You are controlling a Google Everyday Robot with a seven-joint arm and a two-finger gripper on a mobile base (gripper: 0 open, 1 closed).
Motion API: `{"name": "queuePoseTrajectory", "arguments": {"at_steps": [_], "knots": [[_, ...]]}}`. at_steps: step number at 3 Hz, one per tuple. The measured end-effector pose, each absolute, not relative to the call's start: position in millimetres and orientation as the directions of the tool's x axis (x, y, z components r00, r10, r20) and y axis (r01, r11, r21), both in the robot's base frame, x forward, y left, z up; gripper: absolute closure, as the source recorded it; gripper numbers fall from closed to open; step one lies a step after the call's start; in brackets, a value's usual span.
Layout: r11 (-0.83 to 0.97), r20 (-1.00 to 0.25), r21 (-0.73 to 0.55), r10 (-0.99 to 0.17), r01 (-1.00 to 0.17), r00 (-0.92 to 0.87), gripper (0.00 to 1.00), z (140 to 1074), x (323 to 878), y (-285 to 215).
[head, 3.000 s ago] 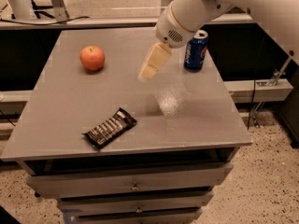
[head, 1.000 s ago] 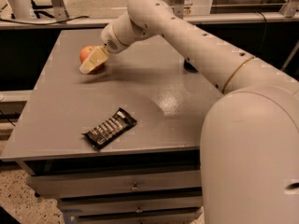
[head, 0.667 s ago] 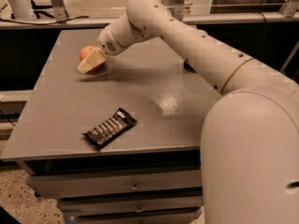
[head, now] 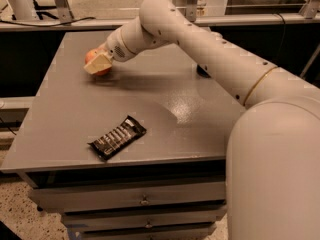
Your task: Move apple near rxbar chocolate
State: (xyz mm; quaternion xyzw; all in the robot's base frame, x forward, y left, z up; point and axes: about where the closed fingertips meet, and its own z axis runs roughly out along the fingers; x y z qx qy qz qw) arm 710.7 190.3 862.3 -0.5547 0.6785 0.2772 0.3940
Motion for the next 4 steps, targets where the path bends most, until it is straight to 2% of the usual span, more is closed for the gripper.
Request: {"name": "queuePoseTrajectory", "arguments": {"at_steps": [1, 2, 4], "knots": [[0.230, -0.860, -0.060, -0.507, -0.971, -0.067, 0.87, 873.3, 694.3, 182.4], [0.227, -0.869, -0.063, -0.491, -0.972, -0.058, 1.00, 886.8, 669.5, 162.1], [0.263, -0.828, -0.040, -0.548, -0.964, -0.115, 1.00, 882.7, 619.2, 81.7]]}}
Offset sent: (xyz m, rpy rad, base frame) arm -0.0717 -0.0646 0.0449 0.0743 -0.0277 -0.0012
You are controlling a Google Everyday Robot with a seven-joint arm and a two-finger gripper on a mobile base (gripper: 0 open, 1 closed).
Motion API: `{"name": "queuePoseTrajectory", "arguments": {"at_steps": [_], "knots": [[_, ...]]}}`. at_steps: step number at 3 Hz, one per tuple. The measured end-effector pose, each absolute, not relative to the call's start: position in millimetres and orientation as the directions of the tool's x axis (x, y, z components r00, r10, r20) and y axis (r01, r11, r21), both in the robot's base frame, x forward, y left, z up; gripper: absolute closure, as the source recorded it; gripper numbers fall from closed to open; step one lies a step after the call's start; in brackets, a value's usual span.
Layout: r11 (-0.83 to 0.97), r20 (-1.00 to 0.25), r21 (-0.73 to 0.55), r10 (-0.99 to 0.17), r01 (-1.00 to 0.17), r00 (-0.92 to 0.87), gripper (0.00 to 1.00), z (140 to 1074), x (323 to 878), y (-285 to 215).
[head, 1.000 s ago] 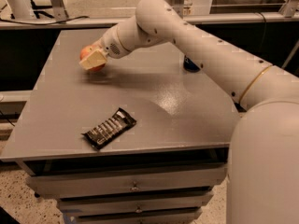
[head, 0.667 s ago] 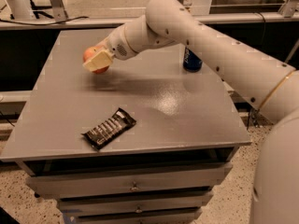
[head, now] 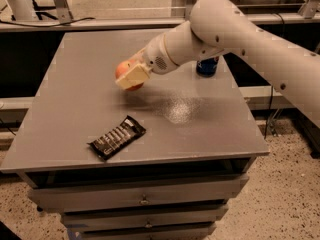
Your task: Move apple near rxbar chocolate
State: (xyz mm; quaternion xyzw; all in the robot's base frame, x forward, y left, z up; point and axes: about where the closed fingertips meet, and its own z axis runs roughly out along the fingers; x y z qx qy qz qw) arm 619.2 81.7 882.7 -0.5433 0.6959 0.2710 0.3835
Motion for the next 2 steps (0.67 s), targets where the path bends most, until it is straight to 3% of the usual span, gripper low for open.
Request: {"name": "queuePoseTrajectory", "arguments": {"at_steps": [2], "knots": [[0.276, -0.789, -0.010, -0.593, -0.961, -0.162, 1.00, 859.8, 564.4, 30.8]]}}
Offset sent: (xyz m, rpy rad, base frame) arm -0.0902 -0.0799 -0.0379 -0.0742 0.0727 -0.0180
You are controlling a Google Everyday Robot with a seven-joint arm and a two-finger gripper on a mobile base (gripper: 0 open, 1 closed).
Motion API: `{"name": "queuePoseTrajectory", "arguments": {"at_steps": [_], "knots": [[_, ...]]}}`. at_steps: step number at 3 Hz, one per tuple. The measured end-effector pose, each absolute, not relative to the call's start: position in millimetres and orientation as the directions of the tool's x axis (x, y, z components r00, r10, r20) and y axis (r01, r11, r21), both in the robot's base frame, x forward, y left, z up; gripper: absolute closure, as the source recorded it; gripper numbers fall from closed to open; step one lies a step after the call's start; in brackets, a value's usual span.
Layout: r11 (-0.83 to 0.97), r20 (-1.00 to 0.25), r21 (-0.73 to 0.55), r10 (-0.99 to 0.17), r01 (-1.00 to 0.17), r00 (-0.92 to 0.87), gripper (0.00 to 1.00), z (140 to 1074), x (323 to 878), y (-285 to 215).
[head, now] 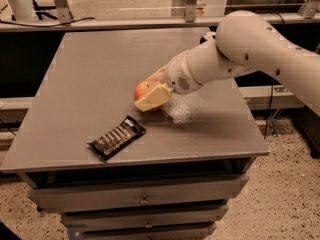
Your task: Move apple near rxbar chocolate
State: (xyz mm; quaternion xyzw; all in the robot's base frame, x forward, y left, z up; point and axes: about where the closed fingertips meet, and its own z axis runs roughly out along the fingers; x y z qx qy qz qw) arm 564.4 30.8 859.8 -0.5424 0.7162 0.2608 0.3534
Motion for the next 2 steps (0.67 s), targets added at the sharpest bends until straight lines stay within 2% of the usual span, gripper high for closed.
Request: {"name": "queuePoseTrajectory", "arguments": {"at_steps": [2], "knots": [[0.243, -0.791, -0.002, -0.594, -0.970, -0.147, 1.00, 850.0, 530.6, 14.4]]}}
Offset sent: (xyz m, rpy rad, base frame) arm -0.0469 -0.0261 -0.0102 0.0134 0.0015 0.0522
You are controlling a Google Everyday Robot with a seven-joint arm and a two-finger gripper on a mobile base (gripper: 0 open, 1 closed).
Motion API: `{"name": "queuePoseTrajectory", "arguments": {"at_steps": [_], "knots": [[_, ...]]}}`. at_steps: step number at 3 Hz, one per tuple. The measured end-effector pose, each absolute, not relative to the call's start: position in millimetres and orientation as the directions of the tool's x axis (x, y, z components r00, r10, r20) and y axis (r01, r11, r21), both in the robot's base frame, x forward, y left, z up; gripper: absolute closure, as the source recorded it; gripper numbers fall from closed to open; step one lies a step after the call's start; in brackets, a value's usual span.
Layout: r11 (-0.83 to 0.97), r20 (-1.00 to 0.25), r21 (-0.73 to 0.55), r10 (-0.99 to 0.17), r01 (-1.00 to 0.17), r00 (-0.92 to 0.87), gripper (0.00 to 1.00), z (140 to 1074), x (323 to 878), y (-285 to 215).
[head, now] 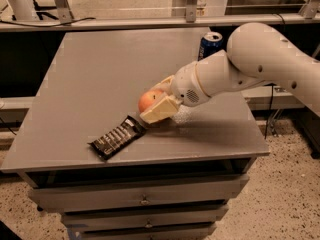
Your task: Move apple near rxbar chocolate
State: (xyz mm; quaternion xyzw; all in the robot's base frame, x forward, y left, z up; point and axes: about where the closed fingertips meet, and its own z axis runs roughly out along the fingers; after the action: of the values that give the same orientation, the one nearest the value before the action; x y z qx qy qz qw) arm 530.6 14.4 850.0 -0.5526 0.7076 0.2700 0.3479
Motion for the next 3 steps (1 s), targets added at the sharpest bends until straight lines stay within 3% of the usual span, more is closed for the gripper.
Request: {"name": "queuePoseTrajectory", "arguments": {"at_steps": [1, 3], "knots": [[0.211, -0.799, -0.002, -0.588, -0.977, -0.125, 0.84, 851.3, 522.0, 14.7], [0.167, -0.813, -0.008, -0.575, -0.986, -0.091, 0.38, 854.6, 518.2, 20.3]]}}
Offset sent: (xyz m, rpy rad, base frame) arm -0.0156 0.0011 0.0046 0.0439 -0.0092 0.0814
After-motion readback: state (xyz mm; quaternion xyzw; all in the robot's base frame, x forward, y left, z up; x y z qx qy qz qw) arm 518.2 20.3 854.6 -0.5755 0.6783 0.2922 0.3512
